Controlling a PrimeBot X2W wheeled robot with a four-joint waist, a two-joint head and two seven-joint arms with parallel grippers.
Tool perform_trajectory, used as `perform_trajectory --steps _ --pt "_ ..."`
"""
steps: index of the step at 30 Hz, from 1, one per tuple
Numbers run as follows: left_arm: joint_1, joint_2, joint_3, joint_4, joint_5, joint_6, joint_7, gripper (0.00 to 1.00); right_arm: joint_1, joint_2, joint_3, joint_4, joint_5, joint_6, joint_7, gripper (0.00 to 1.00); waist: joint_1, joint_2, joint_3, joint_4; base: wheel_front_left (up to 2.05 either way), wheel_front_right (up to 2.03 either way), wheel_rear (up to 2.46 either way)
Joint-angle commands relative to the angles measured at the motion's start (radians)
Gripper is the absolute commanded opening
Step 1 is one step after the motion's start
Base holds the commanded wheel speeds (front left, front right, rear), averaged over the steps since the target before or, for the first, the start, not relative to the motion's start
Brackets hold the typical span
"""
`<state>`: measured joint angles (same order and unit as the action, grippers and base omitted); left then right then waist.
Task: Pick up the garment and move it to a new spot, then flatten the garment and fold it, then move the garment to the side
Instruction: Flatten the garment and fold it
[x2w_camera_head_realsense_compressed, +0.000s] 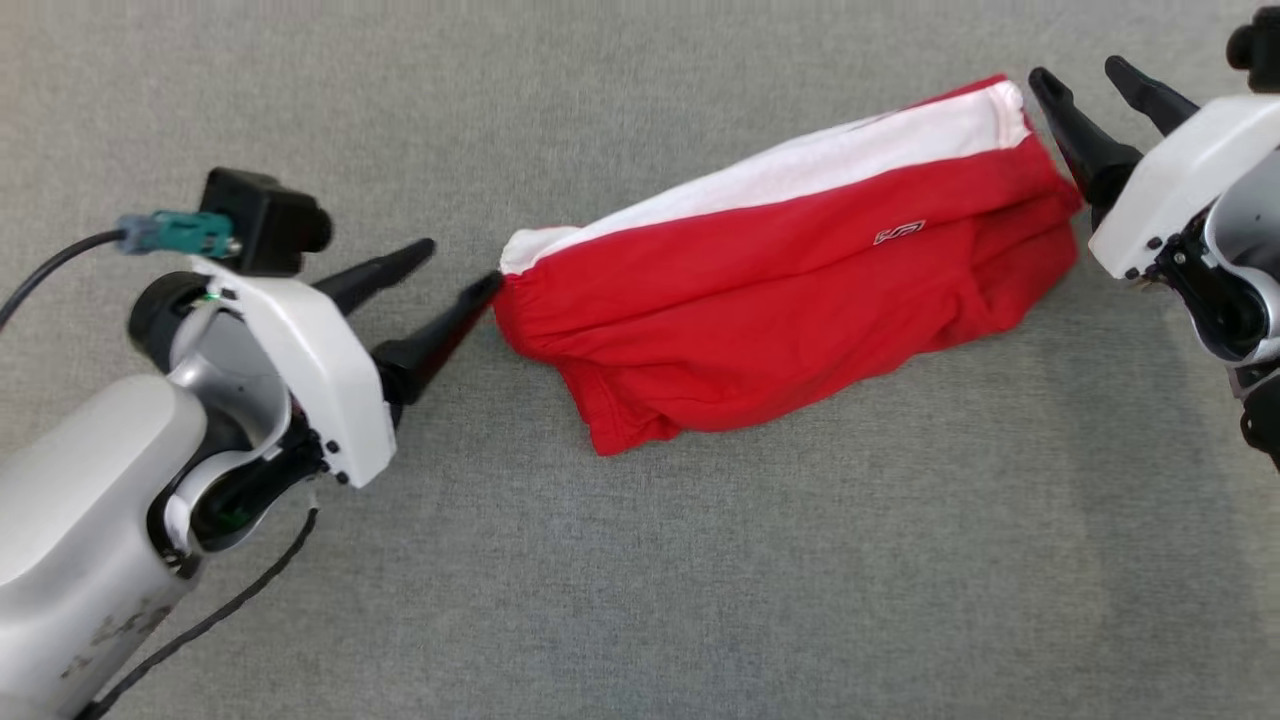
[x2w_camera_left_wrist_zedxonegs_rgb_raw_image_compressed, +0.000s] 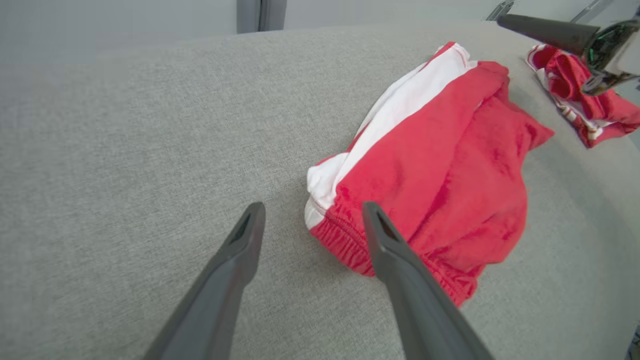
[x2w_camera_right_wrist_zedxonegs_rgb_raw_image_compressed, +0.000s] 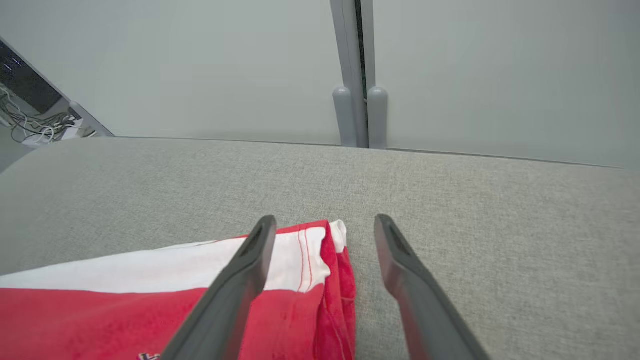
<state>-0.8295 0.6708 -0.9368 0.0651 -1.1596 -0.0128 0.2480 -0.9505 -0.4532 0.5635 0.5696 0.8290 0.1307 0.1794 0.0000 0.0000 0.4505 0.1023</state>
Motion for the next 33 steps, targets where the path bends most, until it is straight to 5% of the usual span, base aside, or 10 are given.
perform_trajectory --steps 1,9,13,18,23,33 --pt "0.015 0.017 0.015 -0.009 0.015 0.016 -0.024 1.0 0.02 -0.006 -0.007 0.0 0.011 0.0 -0.034 1.0 0.0 0.0 -0.047 -0.018 0.0 0.0 0.0" --pt "0.167 0.069 0.078 -0.074 0.086 0.181 -0.252 1.0 0.132 0.013 -0.055 0.063 0.034 0.0 -0.2 1.0 0.0 0.0 -0.144 -0.025 0.0 0.0 0.0" --pt "0.252 0.044 0.111 -0.086 0.126 0.281 -0.405 1.0 0.163 0.037 -0.057 0.124 0.056 0.0 -0.221 1.0 0.0 0.0 -0.162 0.004 0.0 0.0 0.0" --pt "0.344 -0.007 0.153 -0.093 0.188 0.356 -0.503 1.0 0.165 0.054 -0.055 0.211 0.096 0.0 -0.203 1.0 0.0 0.0 -0.169 0.068 0.0 0.0 0.0" --pt "0.426 -0.075 0.22 -0.108 0.276 0.381 -0.514 1.0 0.125 0.046 -0.048 0.323 0.113 0.0 -0.161 1.0 0.0 0.0 -0.167 0.139 0.0 0.0 0.0" --pt "0.56 -0.201 0.326 -0.068 0.357 0.3 -0.514 1.0 0.113 0.063 -0.042 0.514 0.19 0.0 0.044 1.0 0.0 0.0 -0.193 0.224 0.0 0.0 0.0"
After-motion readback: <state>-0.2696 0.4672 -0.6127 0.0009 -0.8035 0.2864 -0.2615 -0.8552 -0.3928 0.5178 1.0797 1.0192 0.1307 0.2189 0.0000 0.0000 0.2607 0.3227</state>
